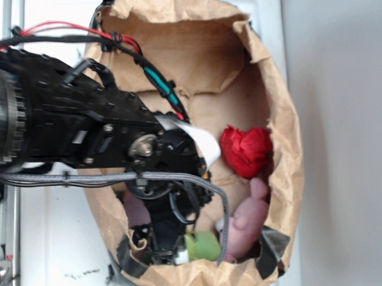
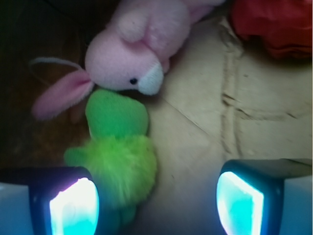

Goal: Grab the green animal.

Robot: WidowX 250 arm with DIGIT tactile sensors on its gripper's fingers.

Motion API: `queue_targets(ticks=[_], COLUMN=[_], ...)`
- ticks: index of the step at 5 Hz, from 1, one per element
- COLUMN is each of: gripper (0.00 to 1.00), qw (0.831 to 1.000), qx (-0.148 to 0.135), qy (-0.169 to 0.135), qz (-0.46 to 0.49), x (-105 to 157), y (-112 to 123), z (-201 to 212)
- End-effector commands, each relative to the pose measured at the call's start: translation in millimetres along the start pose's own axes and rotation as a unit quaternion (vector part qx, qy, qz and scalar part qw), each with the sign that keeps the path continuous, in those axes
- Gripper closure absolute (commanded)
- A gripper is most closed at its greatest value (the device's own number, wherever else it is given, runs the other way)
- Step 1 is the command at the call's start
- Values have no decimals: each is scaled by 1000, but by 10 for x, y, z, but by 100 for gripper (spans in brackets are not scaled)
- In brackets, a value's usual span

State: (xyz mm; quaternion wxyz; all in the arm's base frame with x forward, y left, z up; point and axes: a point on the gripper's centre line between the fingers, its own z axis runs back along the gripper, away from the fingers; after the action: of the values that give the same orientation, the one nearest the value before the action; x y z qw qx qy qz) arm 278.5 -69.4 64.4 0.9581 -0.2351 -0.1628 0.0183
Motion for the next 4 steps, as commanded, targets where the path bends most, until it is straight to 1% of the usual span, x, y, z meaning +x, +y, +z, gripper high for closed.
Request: queue_targets(ticks=[1, 2, 3, 4], gripper=[0, 0, 0, 0], qw=[997, 996, 995, 995], qx=[-54, -61, -46, 11], qy=[46, 63, 78, 89], qz=[-16, -24, -30, -31], x=[18, -60, -131, -219], y=[-241, -286, -333, -318], z=[-276, -462, -572, -753])
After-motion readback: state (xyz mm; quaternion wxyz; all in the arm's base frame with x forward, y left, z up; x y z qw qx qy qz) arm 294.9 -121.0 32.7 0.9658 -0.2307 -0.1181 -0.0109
